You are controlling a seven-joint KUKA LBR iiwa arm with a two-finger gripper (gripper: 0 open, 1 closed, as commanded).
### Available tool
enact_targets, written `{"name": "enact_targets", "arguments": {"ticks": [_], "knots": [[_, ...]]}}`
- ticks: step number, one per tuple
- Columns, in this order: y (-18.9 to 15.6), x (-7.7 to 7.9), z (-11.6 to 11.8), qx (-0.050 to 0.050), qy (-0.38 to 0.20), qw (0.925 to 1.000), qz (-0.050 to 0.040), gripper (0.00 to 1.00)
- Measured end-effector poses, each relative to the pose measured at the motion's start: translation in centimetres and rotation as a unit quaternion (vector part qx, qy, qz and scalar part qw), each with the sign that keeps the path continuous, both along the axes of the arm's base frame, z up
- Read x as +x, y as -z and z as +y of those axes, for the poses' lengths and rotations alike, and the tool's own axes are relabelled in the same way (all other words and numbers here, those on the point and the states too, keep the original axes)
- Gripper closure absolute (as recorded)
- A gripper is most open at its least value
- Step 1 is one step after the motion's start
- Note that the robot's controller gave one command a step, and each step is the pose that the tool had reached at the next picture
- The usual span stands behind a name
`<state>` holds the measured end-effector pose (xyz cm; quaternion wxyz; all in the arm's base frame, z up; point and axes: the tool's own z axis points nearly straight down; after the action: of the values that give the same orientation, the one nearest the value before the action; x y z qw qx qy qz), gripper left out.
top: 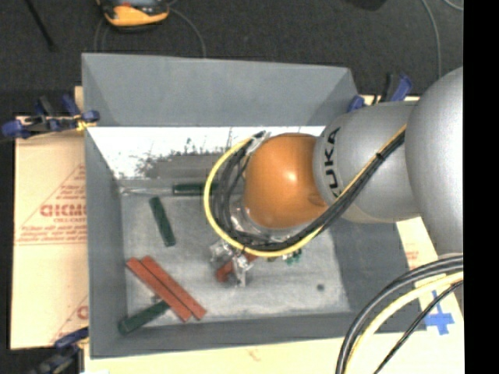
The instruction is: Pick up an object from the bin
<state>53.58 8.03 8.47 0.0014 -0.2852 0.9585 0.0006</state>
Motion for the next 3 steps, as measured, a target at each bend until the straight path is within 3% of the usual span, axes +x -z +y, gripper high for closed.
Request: {"name": "enact_targets", "arguments": {"ticks": [1, 2, 3], "knots": [[0.0, 0.0, 0.0, 0.000, 0.000, 1.0000, 0.0001, 1.00], [-15.7, 3.0, -2.8, -0.001, -0.012, 0.9999, -0.0035, 1.00], [-15.5, 2.9, -2.8, 0.000, -0.010, 0.9999, -0.0002, 1.00]]}}
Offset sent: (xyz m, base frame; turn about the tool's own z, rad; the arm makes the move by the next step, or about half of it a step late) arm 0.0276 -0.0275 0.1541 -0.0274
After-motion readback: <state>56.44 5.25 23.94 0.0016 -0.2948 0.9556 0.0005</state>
